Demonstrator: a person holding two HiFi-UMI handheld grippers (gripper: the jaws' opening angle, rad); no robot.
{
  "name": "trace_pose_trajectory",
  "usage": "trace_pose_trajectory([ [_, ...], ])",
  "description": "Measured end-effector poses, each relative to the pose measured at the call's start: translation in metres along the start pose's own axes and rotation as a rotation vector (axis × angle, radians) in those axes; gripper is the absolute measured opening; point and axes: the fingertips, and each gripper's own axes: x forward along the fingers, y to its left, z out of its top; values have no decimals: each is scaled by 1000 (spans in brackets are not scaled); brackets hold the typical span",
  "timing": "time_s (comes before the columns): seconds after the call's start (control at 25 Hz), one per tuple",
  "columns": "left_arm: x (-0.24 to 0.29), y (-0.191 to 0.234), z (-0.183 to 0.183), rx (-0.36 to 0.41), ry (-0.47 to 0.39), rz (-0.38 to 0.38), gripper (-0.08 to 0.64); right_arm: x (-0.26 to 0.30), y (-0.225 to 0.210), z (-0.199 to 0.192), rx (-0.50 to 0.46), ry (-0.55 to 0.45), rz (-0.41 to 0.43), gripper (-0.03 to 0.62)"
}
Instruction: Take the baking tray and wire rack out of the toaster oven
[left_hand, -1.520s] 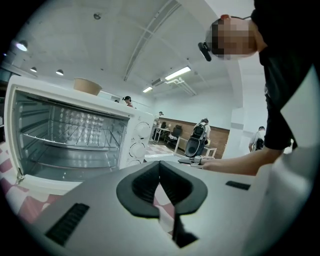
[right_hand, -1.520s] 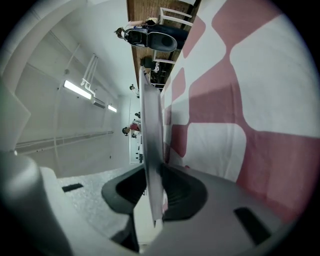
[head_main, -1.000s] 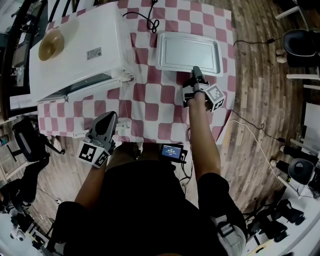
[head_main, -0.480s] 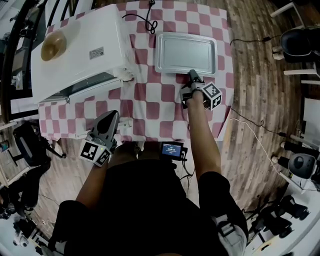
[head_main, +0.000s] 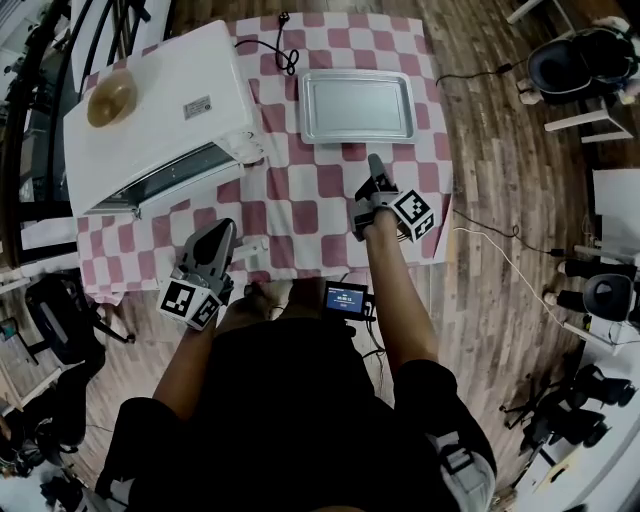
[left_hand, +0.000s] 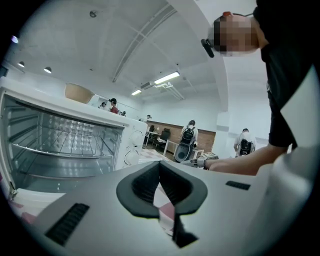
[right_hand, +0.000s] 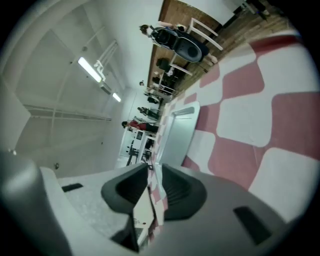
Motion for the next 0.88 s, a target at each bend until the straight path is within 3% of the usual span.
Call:
trace_pose_trajectory([
  [0.2, -16, 8, 15, 9, -46, -61, -5, -48, 91, -14, -252, -58, 193, 91],
  [0.44, -64, 25, 44, 45, -134, -103, -5, -108, 193, -74, -677, -101, 336, 91],
  [0.72, -147, 63, 57, 72, -198, -83, -5, -156, 273, -206, -1135, -104, 405, 91],
  [0.88, -200, 86, 61, 77, -230, -42, -5, -164, 298, -293, -1257, -47, 474, 89],
])
